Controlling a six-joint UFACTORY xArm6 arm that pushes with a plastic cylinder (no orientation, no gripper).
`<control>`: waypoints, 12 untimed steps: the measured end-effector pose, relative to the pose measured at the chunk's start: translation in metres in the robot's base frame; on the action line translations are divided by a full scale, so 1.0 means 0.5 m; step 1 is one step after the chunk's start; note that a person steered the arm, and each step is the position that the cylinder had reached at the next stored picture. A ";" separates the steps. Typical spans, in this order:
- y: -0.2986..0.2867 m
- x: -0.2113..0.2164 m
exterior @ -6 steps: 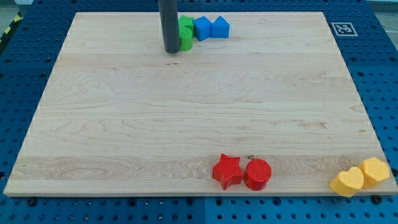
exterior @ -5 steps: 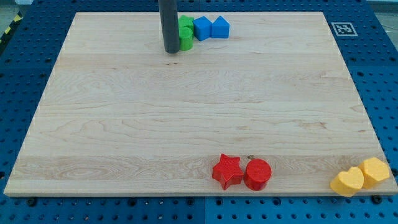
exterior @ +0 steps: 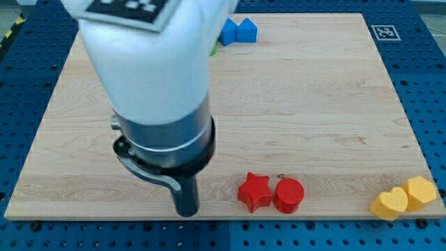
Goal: Push the red circle into the blue triangle
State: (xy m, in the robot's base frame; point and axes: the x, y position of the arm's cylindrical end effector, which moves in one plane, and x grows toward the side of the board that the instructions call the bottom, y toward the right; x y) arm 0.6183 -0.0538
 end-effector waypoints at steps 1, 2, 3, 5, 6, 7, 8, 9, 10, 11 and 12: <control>0.009 0.001; 0.009 0.001; 0.016 0.001; 0.060 0.001; 0.167 0.000; 0.281 0.001; 0.320 -0.008; 0.321 -0.030; 0.335 -0.044; 0.363 -0.044; 0.363 -0.066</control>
State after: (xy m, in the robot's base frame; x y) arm 0.5853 0.1275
